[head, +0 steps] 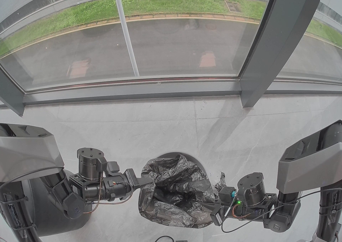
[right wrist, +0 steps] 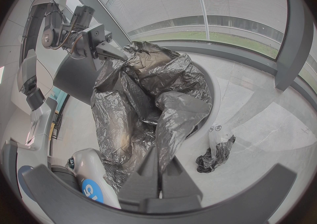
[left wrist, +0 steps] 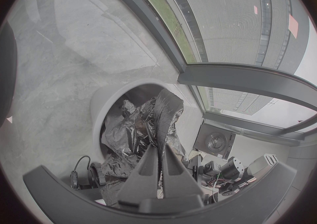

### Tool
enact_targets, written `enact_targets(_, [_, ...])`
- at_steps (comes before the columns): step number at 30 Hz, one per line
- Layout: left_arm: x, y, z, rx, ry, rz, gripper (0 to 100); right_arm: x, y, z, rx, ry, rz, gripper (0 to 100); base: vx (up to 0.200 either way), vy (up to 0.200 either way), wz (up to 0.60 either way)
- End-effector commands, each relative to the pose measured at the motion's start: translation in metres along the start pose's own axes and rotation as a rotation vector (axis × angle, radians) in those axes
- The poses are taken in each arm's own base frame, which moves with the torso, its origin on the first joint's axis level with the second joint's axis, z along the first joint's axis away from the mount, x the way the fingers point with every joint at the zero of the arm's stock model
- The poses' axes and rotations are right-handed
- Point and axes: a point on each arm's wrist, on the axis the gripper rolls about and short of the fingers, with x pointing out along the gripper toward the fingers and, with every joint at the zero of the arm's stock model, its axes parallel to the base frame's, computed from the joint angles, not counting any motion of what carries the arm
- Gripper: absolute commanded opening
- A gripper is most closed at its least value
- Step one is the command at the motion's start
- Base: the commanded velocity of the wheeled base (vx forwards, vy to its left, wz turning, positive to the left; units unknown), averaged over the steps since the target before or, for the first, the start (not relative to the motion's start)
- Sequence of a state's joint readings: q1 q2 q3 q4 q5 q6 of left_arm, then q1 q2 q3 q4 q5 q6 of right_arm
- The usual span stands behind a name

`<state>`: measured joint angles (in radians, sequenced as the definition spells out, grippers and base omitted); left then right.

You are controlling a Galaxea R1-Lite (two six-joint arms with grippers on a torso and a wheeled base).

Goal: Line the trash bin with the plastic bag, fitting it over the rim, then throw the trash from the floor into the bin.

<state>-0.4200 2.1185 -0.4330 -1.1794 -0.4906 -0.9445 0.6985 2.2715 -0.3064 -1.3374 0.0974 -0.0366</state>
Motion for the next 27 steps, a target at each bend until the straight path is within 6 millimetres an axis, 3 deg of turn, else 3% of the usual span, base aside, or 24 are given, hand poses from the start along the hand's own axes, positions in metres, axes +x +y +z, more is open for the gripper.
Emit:
enact_targets(1, [-0.005,0.007,-0.015,-0.009,0.03,0.024,0,0.001,0.005,-0.004,-0.012,0.017,0.014,0,0.0,0.0,0.0])
enact_targets(10, [-0.02,0.014,-0.038,0.046,0.031,0.039,0,0.008,0.017,-0.01,-0.042,0.045,-0.046,0,0.0,0.0,0.0])
enact_targets(17, [-0.006,0.027,-0.042,0.131,0.01,0.013,0,0.02,0.015,-0.019,-0.049,0.005,-0.122,0,0.0,0.0,0.0])
enact_targets(27, [0.003,0.028,-0.041,0.167,-0.008,0.012,0,0.023,0.013,-0.019,-0.051,-0.018,-0.19,0,0.0,0.0,0.0])
